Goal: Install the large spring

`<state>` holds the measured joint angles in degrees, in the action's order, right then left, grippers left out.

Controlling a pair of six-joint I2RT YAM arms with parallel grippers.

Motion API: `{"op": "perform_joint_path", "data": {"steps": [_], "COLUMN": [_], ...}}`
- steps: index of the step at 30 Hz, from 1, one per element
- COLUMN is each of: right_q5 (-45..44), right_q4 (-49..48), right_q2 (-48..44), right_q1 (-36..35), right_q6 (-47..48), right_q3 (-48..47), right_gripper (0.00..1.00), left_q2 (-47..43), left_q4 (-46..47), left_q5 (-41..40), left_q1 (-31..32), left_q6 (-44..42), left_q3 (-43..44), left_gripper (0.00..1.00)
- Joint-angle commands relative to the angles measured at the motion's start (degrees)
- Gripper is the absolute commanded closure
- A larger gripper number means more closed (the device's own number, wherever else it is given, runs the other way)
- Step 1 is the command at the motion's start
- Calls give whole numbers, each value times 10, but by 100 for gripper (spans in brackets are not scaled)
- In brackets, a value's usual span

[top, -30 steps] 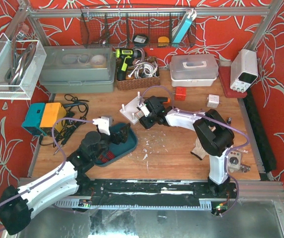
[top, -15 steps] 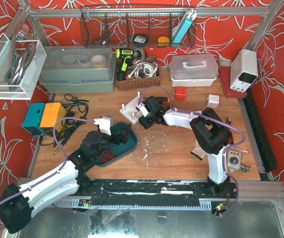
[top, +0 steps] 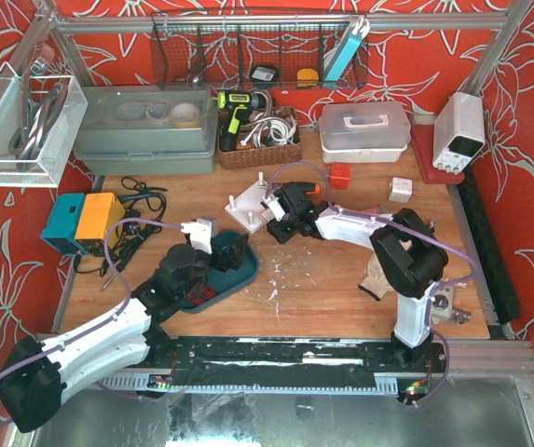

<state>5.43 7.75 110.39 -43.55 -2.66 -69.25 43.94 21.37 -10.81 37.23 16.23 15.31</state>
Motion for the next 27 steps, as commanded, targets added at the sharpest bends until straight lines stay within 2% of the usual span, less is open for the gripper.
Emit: {"op": "perform_joint_path", "data": {"steps": [1, 7, 12, 18, 27], "right_q5": [-36, -103, -176, -167, -139], "right_q4": [17, 70, 162, 196, 225], "right_q2": [-65, -158, -219, -270, -241], "right_q1": [6, 51, 91, 151, 170], "right_q6": [-35, -134, -251, -355, -434], "right_q3": [33, 106, 151, 207, 213], "right_gripper": [67, 68, 68, 66, 59], "left_q2": [16, 29, 28, 19, 25], "left_q4": [33, 52, 53, 53, 52], "left_q5": [10, 32, 33, 30, 25], "left_q1": [3, 3, 3, 3, 3], "left_q6": [-16, -22, -23, -22, -23], "left_q3": [1, -3, -4, -7, -6], "left_gripper": [0, 0, 0, 0, 0]}}
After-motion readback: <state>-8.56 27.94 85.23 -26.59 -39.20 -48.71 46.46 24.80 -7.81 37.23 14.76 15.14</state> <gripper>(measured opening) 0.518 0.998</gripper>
